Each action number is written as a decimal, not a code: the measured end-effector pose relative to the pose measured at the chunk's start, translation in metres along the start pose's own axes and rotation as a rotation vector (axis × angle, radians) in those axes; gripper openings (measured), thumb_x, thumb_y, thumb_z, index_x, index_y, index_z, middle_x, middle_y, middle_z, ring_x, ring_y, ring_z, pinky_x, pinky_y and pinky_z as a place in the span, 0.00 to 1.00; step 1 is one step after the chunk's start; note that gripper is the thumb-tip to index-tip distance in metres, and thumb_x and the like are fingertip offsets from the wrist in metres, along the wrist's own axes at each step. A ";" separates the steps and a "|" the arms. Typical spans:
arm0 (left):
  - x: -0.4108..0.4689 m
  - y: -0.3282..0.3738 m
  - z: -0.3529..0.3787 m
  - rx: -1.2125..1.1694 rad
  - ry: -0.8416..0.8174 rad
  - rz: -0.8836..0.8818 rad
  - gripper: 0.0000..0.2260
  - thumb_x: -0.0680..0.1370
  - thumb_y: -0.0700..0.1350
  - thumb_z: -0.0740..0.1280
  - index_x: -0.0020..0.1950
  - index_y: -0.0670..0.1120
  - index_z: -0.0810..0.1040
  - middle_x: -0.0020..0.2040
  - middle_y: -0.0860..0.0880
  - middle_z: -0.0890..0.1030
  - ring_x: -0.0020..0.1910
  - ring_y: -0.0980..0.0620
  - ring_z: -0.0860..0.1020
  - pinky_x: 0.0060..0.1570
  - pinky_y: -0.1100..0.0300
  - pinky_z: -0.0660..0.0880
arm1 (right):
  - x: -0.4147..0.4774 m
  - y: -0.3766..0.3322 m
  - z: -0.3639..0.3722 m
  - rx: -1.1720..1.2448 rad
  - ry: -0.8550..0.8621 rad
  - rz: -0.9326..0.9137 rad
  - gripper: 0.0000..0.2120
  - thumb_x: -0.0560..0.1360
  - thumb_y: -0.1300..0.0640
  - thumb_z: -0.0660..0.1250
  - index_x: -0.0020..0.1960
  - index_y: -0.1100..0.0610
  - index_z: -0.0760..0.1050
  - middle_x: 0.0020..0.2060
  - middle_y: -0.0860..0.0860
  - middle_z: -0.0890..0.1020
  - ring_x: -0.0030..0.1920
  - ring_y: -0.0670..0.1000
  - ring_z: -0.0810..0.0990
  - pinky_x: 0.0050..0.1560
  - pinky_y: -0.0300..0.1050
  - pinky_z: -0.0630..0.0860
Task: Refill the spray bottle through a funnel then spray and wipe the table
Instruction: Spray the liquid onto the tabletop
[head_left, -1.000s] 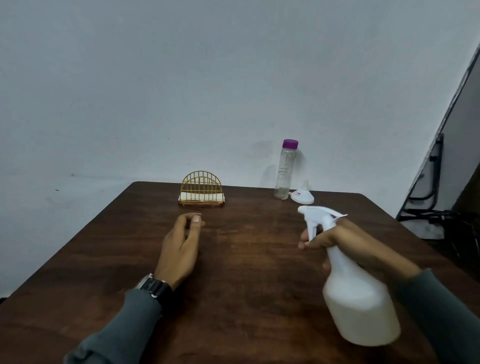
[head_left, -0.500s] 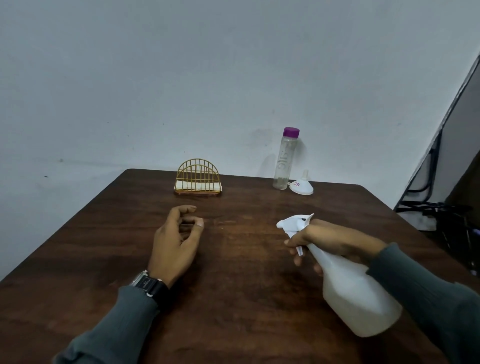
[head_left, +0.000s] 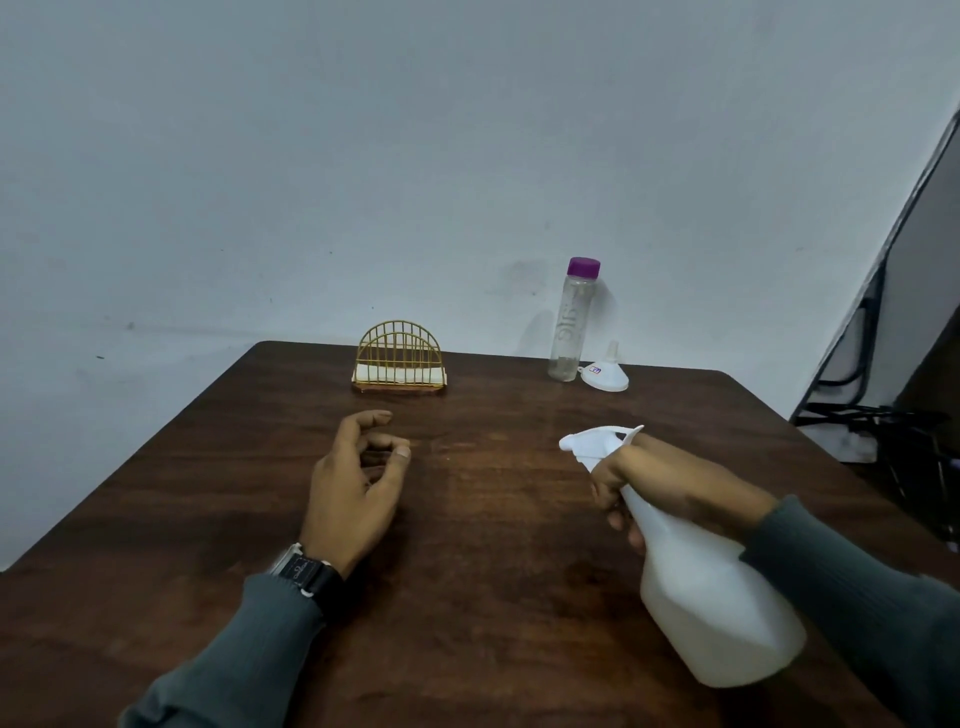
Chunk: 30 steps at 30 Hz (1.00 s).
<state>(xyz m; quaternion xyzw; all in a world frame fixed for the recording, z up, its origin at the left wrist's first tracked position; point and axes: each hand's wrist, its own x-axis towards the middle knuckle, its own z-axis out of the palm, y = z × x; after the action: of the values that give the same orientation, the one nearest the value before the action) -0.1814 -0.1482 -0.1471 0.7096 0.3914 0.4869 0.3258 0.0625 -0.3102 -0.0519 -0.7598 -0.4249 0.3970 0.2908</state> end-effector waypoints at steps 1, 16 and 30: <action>0.000 0.000 0.000 0.003 -0.003 0.001 0.15 0.79 0.39 0.72 0.65 0.47 0.75 0.47 0.56 0.85 0.48 0.71 0.79 0.42 0.80 0.71 | -0.001 0.000 0.002 0.016 -0.019 -0.020 0.19 0.70 0.63 0.65 0.46 0.40 0.85 0.37 0.62 0.84 0.30 0.58 0.78 0.34 0.45 0.76; -0.020 0.025 0.034 -0.106 -0.122 0.048 0.13 0.80 0.44 0.72 0.63 0.49 0.76 0.47 0.58 0.85 0.50 0.65 0.82 0.47 0.74 0.76 | -0.004 0.041 -0.030 0.105 0.270 0.072 0.17 0.76 0.57 0.70 0.64 0.51 0.77 0.37 0.58 0.87 0.35 0.58 0.82 0.36 0.49 0.80; -0.026 0.032 0.043 -0.278 -0.074 0.011 0.21 0.78 0.66 0.57 0.60 0.55 0.77 0.49 0.55 0.87 0.52 0.56 0.84 0.60 0.41 0.79 | -0.008 0.055 -0.031 0.022 0.334 0.064 0.15 0.76 0.47 0.69 0.60 0.52 0.79 0.30 0.52 0.81 0.32 0.56 0.83 0.40 0.54 0.82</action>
<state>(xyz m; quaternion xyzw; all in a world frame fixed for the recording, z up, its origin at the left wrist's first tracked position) -0.1388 -0.1900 -0.1454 0.6774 0.3040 0.5116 0.4324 0.1088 -0.3460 -0.0761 -0.8250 -0.3419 0.2788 0.3531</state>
